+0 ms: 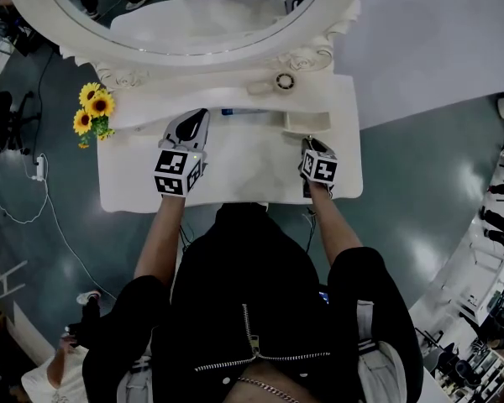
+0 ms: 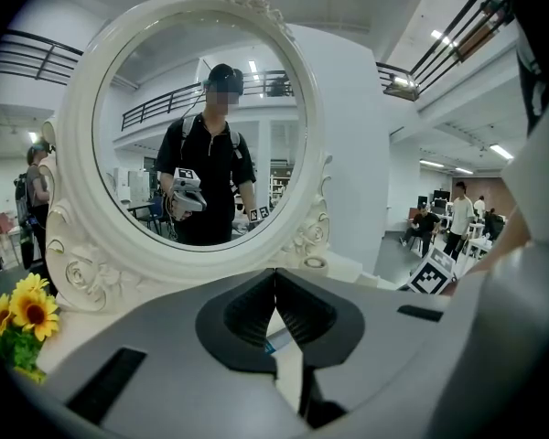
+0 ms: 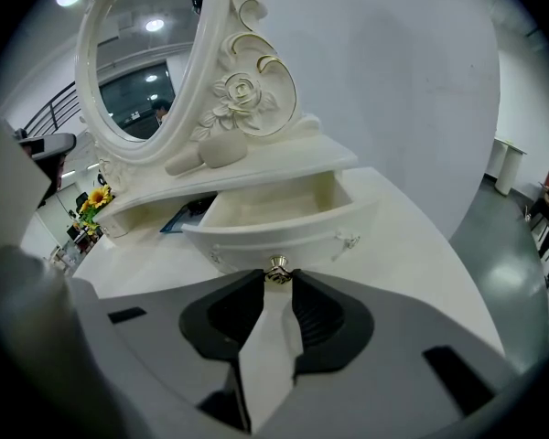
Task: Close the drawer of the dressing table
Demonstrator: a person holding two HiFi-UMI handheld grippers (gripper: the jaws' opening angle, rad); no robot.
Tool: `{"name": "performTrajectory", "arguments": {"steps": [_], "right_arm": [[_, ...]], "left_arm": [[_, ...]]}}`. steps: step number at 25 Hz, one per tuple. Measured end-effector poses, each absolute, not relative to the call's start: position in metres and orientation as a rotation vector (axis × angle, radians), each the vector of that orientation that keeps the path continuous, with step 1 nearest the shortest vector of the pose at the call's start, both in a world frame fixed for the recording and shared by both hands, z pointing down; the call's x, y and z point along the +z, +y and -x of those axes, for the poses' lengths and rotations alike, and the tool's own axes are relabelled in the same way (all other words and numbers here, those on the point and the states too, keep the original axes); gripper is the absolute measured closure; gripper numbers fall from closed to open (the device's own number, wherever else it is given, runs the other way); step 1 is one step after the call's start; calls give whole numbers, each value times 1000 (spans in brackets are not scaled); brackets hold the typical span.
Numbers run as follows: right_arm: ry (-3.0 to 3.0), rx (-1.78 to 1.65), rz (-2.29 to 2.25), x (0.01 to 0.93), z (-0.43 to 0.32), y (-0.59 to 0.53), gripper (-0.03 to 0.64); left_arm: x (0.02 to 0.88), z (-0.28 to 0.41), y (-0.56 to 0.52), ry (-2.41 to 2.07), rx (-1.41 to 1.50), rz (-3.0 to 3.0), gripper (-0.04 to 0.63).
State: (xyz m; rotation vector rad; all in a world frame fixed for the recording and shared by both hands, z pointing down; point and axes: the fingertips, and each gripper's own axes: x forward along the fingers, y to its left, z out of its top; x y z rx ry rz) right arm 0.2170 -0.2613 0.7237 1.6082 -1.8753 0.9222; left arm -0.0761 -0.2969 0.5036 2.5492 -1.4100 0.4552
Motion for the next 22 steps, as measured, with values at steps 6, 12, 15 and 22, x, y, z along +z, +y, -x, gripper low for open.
{"name": "performTrajectory", "arguments": {"steps": [6, 12, 15, 22], "right_arm": [[-1891, 933, -1623, 718, -216, -261, 512], [-1894, 941, -1614, 717, -215, -262, 512], [-1893, 944, -1609, 717, -214, -263, 512], [-1897, 948, -1610, 717, -212, -270, 512]], "left_arm": [[503, 76, -298, -1411, 453, -2550, 574], [502, 75, -300, -1409, 449, -2553, 574], [501, 75, -301, -1409, 446, -2554, 574], [503, 79, -304, -1416, 446, -2546, 574]]}}
